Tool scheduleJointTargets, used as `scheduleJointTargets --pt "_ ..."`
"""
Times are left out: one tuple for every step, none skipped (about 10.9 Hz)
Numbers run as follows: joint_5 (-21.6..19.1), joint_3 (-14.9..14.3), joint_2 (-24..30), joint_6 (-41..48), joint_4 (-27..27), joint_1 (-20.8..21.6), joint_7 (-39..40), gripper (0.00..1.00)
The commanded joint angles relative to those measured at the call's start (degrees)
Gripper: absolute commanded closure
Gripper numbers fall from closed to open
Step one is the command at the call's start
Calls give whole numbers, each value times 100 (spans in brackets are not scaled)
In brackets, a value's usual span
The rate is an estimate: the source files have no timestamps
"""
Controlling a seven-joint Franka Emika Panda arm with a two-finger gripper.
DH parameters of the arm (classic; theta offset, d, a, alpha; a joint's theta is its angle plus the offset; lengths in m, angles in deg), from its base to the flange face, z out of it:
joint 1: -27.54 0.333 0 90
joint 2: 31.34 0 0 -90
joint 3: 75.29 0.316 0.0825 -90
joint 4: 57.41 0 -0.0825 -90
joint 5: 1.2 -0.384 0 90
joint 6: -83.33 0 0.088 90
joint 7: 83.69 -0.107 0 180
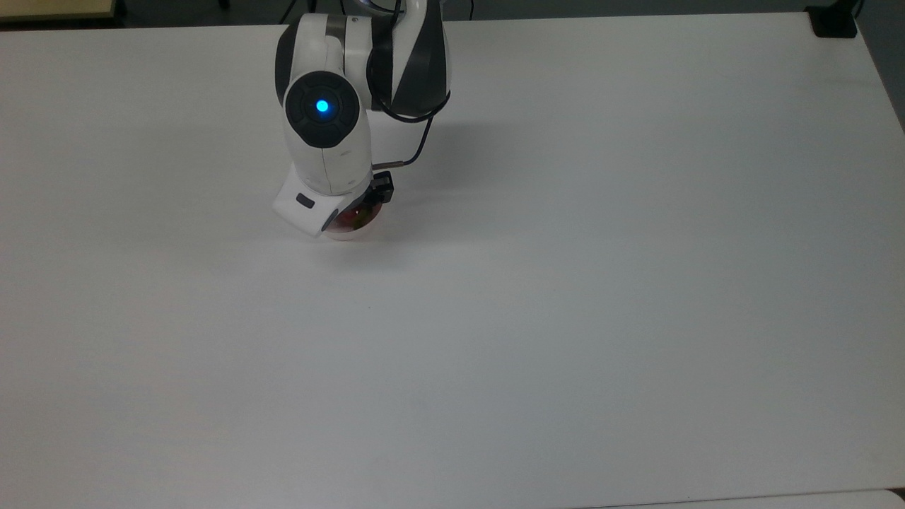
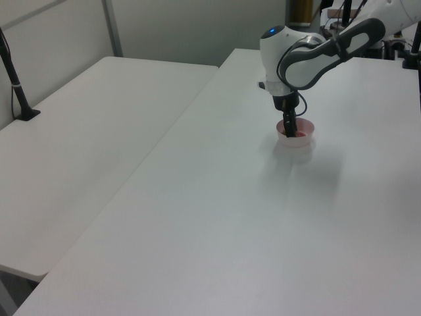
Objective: Pick up strawberry from bowl
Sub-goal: 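Lower the gripper into the bowl and close it on the red strawberry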
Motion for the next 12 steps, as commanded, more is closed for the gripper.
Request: scheduleJointTargets --pt "12 -16 88 -177 116 -6 64 42" --pt "3 -16 106 -168 98 -15 64 44" --pt "3 -16 167 -159 81 -23 73 44" --pt "3 -16 246 -133 80 -24 73 45" --pt "-6 -16 334 -124 80 -24 73 47" --pt "-15 -16 396 -106 80 -32 73 47" --pt "-15 -16 440 -63 80 -32 73 47" --pt "-15 -16 458 -45 80 -32 81 48" --pt "-15 -16 449 -45 98 -32 81 48" --pt "-15 -16 449 -36 124 -32 90 47" --pt "-15 -16 449 -18 177 -41 55 47" --pt "-23 -16 449 -9 308 -41 20 46"
